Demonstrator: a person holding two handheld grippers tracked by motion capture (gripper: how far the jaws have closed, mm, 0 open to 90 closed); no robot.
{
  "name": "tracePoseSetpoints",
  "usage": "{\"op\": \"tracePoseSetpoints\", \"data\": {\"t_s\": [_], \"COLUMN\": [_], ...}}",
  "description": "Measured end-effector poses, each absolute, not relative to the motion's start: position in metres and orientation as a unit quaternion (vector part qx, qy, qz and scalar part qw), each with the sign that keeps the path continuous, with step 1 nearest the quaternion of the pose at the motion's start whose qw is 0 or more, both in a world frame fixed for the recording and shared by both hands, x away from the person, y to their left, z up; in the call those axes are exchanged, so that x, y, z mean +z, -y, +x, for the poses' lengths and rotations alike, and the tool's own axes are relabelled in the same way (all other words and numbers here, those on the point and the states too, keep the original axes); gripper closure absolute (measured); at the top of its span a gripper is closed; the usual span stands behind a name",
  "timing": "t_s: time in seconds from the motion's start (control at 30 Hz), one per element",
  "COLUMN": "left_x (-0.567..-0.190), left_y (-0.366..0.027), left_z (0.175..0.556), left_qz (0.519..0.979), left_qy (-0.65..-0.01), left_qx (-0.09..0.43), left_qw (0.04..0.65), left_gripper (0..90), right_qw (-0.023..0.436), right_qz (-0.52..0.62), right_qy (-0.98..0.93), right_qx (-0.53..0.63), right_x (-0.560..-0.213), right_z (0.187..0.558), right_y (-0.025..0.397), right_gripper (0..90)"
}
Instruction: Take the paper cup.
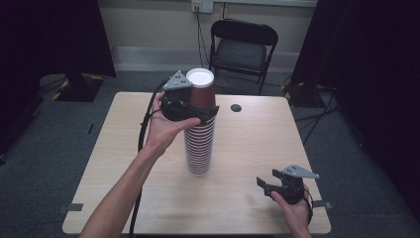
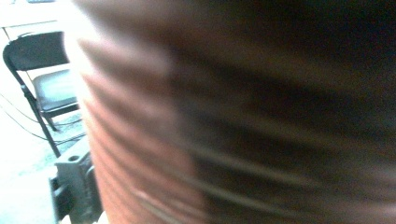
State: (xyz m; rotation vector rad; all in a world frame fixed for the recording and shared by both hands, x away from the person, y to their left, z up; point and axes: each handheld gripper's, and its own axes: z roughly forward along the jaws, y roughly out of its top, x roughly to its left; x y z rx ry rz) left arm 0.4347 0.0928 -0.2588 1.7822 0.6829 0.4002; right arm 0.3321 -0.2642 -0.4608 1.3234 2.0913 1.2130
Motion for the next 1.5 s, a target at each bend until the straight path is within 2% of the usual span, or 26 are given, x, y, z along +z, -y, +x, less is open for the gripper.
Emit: {"op": "tracePoseSetpoints", "data": {"t_s": [0.13,0.67,1.1,1.5], "left_x": [-0.261,-0.262,-0.25,-0.237], "left_y": [-0.09,-0.091,-0.094,-0.093], "left_z": [0.432,0.433,0.432,0.431], "left_qz": [0.756,0.757,0.722,0.714], "left_qy": [-0.287,-0.284,-0.288,-0.284], "left_qx": [0.192,0.187,0.196,0.205], "left_qw": [0.555,0.558,0.598,0.606], "left_gripper": [8.0,9.3,9.8,10.0], "right_qw": [0.192,0.192,0.19,0.19], "right_qz": [0.473,0.476,0.476,0.477], "right_qy": [-0.744,-0.745,-0.747,-0.746], "right_qx": [0.431,0.426,0.424,0.424], "right_x": [-0.461,-0.462,-0.462,-0.462], "right_z": [0.332,0.333,0.333,0.333], "right_y": [0.265,0.266,0.265,0.265], "right_gripper": [26.1,26.3,26.3,26.3]}}
